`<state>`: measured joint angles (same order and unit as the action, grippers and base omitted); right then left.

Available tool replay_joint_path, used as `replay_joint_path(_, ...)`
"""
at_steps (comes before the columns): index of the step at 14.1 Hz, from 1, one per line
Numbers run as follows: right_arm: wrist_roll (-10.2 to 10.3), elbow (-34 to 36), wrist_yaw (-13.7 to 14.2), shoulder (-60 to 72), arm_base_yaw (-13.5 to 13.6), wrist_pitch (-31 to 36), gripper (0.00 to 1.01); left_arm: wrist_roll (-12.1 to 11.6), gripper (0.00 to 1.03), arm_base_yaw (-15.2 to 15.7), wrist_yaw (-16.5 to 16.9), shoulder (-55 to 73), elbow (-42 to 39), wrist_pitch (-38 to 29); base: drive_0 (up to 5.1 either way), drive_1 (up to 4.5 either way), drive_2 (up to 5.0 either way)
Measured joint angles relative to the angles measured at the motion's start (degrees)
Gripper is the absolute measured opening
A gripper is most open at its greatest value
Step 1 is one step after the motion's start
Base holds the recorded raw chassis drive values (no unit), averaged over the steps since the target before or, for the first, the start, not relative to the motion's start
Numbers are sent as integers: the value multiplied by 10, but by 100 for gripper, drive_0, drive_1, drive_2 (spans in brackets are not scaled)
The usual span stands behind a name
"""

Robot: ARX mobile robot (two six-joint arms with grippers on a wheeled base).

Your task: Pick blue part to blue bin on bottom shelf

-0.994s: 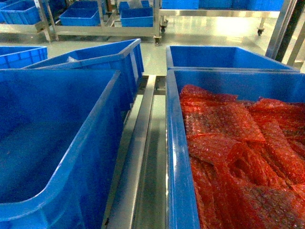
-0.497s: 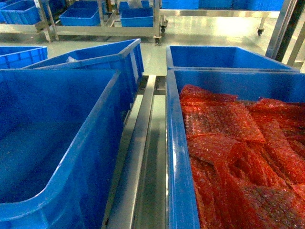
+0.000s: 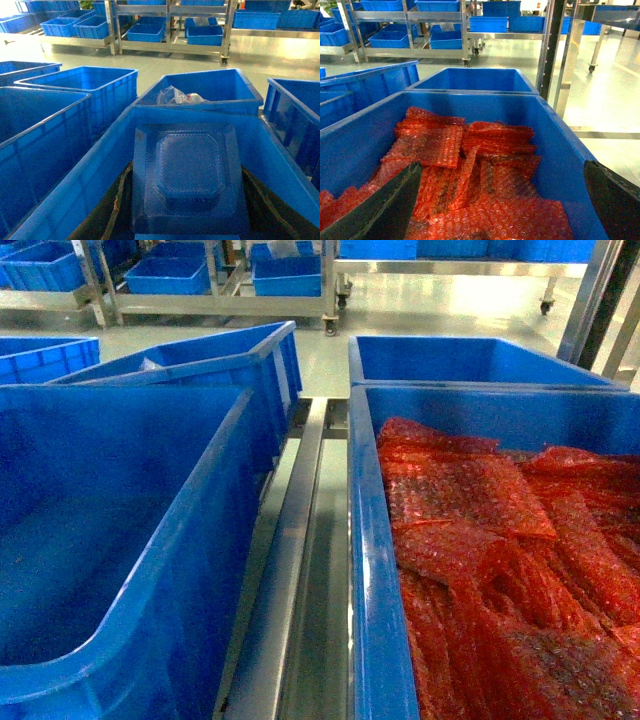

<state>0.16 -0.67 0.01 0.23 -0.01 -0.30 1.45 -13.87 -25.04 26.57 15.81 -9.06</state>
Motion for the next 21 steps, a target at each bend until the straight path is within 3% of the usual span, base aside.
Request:
replay_joint_path(3,0,0,0,0,0,0,98,0,44,0,0,0,0,0,0,0,0)
replay_joint_path(4,0,0,0,0,0,0,98,-3,44,-24,-75,17,10,38,0,0,0)
replay_joint_path(5,0,0,0,0,0,1,98,-4,44,-48,-155,51,17,22,0,0,0)
replay_joint_path(6,0,0,0,0,0,0,98,-4,44,-43,-185,83,22,2,0,0,0)
replay_joint_path(7,0,0,0,0,0,0,98,-5,44,-31,-182,113,24,-31,0,0,0)
replay_joint_path(9,0,0,0,0,0,0,98,-4,44,14,-127,215,50,-119,0,0,0)
replay_joint_path(10,0,0,0,0,0,0,98,-2,51,25,-111,282,72,-146,0,0,0)
replay_joint_path(14,0,0,0,0,0,0,98,-2,100,23,-108,289,73,-145,0,0,0)
replay_joint_path(15,0,0,0,0,0,0,98,-4,92,47,-24,287,52,-216,0,0,0)
replay_joint_path(16,0,0,0,0,0,0,98,-5,80,72,86,261,17,-263,0,0,0)
replay_joint_path(17,0,0,0,0,0,0,98,-5,65,83,165,232,-15,-267,0,0,0)
replay_joint_path(18,0,0,0,0,0,0,98,-5,53,86,196,219,-35,-265,0,0,0)
replay_joint_path(19,0,0,0,0,0,0,98,-5,40,90,205,201,-50,-259,0,0,0)
replay_joint_path(20,0,0,0,0,0,0,98,-5,28,123,240,177,-64,-254,0,0,0)
replay_joint_path(21,0,0,0,0,0,0,98,-5,15,143,241,155,-76,-248,0,0,0)
